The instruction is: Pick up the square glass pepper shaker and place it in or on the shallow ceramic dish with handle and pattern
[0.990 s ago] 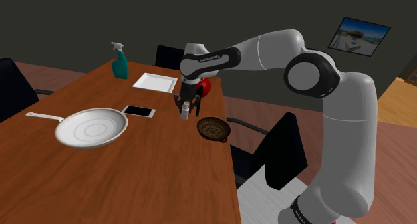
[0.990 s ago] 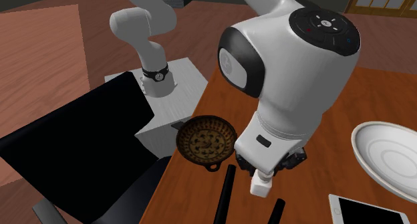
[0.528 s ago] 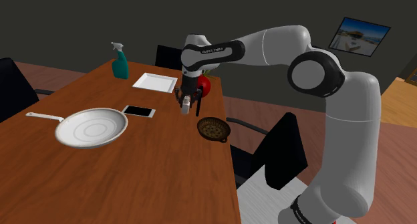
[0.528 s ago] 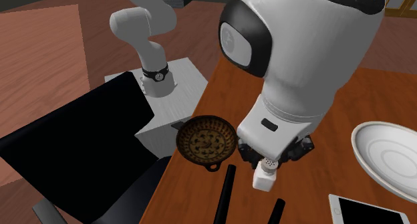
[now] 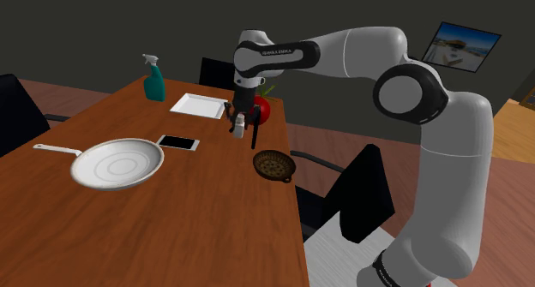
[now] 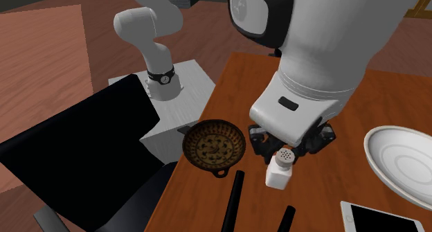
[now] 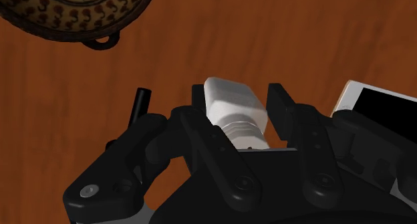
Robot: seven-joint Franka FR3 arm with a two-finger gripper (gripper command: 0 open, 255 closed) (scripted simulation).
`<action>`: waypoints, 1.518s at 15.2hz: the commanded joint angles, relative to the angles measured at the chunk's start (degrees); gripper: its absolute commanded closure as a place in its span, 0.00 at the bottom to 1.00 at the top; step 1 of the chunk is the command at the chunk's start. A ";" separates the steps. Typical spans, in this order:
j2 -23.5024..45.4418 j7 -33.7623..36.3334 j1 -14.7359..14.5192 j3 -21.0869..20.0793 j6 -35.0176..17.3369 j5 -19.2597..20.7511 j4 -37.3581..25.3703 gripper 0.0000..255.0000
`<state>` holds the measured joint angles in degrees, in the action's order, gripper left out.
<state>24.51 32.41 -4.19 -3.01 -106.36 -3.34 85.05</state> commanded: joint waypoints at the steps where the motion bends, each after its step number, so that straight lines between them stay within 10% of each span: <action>1: -0.37 0.03 0.06 0.02 1.55 0.01 -1.16 1.00; 7: -0.78 0.26 0.06 0.00 5.21 0.04 -4.42 1.00; 23: -34.46 -5.54 3.02 2.06 -3.60 -1.27 38.44 1.00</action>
<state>-9.62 27.22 -1.29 -1.11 -109.05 -4.62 122.22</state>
